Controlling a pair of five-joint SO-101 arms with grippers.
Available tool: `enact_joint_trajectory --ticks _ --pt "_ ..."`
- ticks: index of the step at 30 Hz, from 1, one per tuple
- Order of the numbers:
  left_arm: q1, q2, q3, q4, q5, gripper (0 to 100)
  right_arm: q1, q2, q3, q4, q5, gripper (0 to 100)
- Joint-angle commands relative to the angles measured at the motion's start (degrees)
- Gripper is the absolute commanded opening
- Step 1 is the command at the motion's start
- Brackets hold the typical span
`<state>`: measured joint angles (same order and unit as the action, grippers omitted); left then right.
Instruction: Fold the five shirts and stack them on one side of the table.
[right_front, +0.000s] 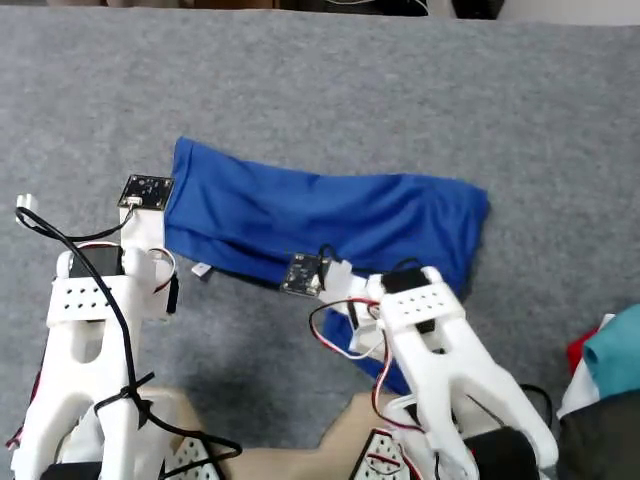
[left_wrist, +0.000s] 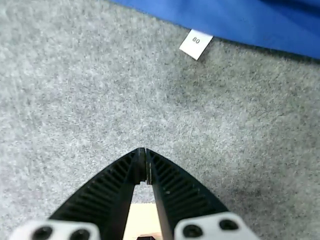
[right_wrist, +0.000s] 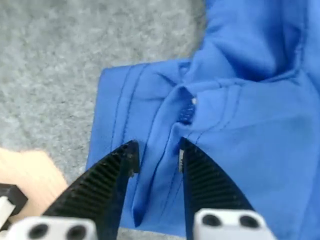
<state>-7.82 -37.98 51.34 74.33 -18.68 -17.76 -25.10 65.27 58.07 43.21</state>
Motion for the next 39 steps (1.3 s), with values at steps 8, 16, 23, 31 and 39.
enact_joint_trajectory --ticks 8,16,23,31,39 --pt "-0.70 -1.45 -0.53 0.35 -0.35 2 3.03 7.87 -4.44 0.53 -0.70 8.9" --pt "-0.70 -1.45 -0.44 0.35 -0.35 2 3.30 7.87 -4.53 0.88 -0.70 1.6" --pt "-0.70 -1.45 -0.09 0.35 -0.26 2 3.38 7.87 -10.33 7.03 -0.70 1.2" --pt "-0.70 -1.45 0.00 0.35 -0.26 2 3.03 2.59 -17.80 17.49 -0.70 1.2" --pt "-0.53 -1.45 0.00 0.35 -0.26 2 -0.13 -10.86 -17.63 27.87 -0.70 1.2"
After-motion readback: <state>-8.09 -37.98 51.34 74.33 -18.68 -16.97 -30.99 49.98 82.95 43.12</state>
